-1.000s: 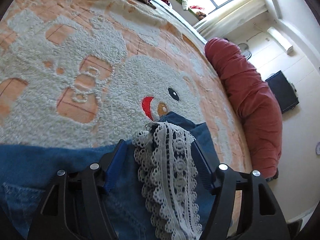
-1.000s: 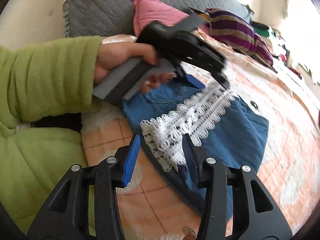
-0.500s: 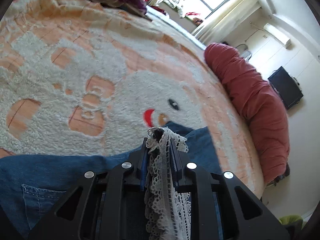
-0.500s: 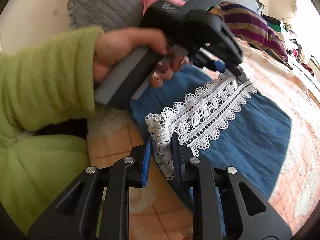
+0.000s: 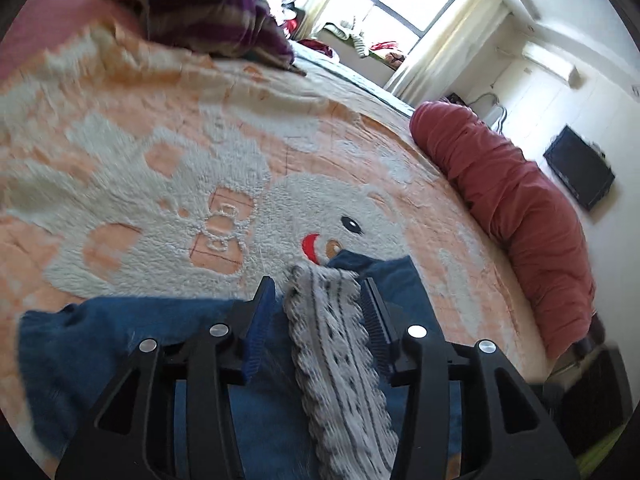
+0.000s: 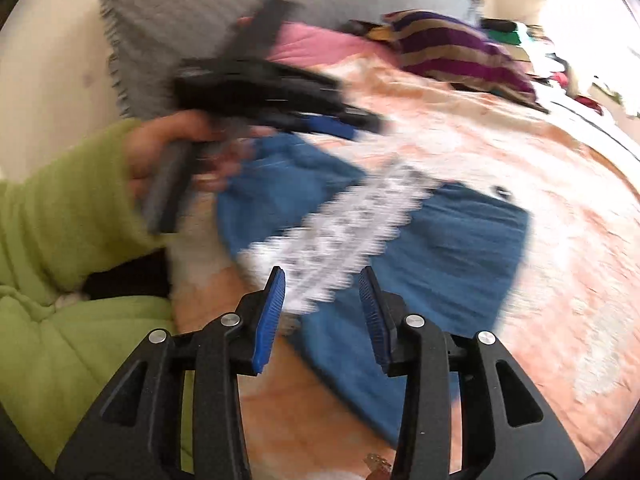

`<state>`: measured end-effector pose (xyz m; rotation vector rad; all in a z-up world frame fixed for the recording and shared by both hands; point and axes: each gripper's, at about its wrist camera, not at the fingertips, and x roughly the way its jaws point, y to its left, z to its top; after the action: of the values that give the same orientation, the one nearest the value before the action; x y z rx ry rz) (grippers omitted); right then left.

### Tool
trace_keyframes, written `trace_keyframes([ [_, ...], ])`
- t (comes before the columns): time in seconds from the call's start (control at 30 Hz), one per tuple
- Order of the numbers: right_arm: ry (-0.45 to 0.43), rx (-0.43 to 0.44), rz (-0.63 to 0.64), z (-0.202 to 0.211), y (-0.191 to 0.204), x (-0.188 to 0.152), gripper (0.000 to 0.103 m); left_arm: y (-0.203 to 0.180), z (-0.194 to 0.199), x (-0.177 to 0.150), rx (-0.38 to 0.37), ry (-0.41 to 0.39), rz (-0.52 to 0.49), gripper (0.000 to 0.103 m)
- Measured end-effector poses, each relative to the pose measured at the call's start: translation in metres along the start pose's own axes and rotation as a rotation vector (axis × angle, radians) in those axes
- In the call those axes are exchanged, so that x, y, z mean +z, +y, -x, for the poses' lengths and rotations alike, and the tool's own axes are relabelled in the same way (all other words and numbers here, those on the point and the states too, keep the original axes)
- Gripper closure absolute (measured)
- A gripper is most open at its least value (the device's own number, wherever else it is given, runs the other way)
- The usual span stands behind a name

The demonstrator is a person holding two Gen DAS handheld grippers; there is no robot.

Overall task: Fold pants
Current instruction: 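Lift the held lace hem with both tools and fold it over the pants, then open both tools and withdraw from the folded pants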

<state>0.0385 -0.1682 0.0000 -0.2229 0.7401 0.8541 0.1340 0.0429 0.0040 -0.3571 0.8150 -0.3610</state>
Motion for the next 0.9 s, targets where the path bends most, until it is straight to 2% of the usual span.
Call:
trace_keyframes([
  [0.03, 0.004, -0.027, -0.011, 0.002, -0.006, -0.002, 0.071, -0.008, 0.007, -0.005, 0.001, -0.004, -0.027, 0.06],
  [0.17, 0.032, -0.049, -0.033, 0.002, -0.015, -0.01, 0.071, -0.037, 0.017, -0.029, 0.006, 0.03, -0.117, 0.062],
  [0.27, 0.067, -0.046, -0.042, -0.005, -0.017, -0.019, 0.071, -0.059, 0.016, -0.059, -0.01, 0.098, -0.195, 0.066],
  [0.37, 0.098, -0.048, -0.043, -0.012, -0.02, -0.028, 0.071, -0.065, 0.012, -0.085, -0.008, 0.144, -0.222, 0.066],
  [0.47, 0.146, -0.067, -0.041, -0.019, -0.021, -0.036, 0.071, -0.064, -0.001, -0.104, 0.044, 0.216, -0.241, 0.066],
  [0.7, 0.159, -0.07, -0.108, -0.017, -0.036, -0.054, 0.071, -0.055, -0.004, -0.109, 0.057, 0.241, -0.209, 0.065],
  [0.83, 0.162, -0.074, -0.106, -0.013, -0.034, -0.051, 0.069, -0.056, -0.004, -0.11, 0.068, 0.24, -0.216, 0.065],
  [0.9, 0.14, -0.09, -0.108, -0.003, -0.035, -0.045, 0.058, -0.06, 0.0, -0.109, 0.079, 0.225, -0.226, 0.064],
])
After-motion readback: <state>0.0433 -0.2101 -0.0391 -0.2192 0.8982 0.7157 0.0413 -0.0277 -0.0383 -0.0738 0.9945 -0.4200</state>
